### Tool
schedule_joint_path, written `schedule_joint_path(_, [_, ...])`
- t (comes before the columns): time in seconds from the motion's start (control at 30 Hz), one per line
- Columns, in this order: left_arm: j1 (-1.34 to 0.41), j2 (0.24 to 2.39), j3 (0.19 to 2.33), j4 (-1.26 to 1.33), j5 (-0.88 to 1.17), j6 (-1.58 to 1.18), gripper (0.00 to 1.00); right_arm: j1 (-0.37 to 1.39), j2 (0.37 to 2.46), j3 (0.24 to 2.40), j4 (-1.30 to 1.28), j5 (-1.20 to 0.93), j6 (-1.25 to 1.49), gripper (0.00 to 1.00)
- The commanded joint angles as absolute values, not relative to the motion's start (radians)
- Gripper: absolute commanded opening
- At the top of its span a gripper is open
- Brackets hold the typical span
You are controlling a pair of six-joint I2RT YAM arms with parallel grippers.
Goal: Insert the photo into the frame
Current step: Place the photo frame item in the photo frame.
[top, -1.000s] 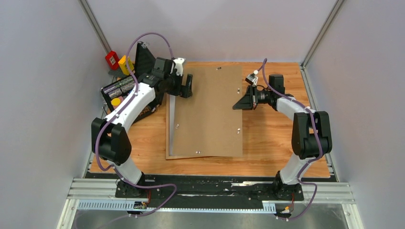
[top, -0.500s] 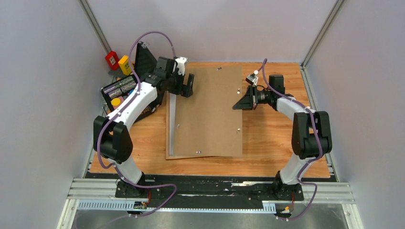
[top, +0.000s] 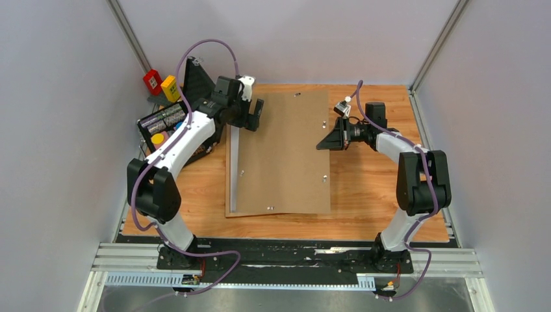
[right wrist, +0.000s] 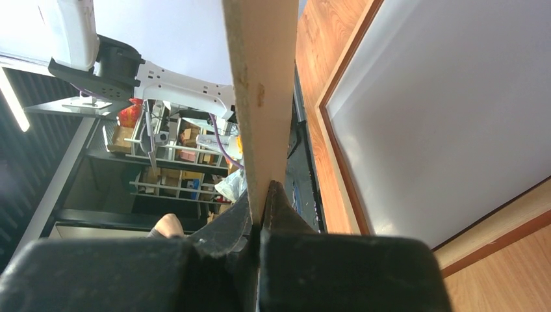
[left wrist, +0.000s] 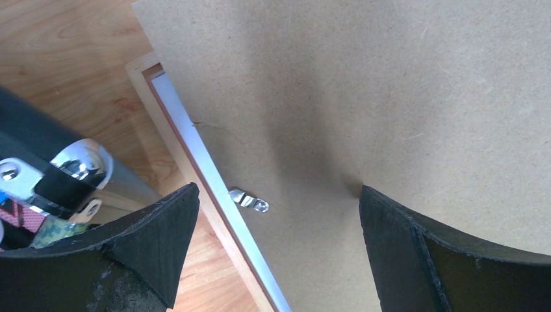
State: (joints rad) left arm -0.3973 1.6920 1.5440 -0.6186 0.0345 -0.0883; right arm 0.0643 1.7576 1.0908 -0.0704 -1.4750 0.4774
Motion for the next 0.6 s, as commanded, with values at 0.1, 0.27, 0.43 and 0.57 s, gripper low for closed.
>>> schedule_joint_path(0.1, [-0.39, 1.579, 1.537, -0.632, -0.026, -0.052, 1.0, 0.054, 1.762, 1.098, -0.055, -1.569, 0.478, 0.0])
schedule_joint_path(0.27, [-0.364, 1.513, 1.5, -0.642, 0.016, -0.044, 1.0, 0.046, 1.797, 1.112, -0.054, -1.552, 0.49, 0.0])
schedule_joint_path(0.43, [-0.336, 1.454, 1.46, -0.647, 0.087, -0.023, 1.0, 0.045, 1.852, 1.15, -0.054, -1.555, 0.512, 0.0])
schedule_joint_path(0.57, [-0.319, 1.418, 1.435, -0.641, 0.1, -0.006, 1.0, 0.044, 1.899, 1.188, -0.056, -1.553, 0.528, 0.0])
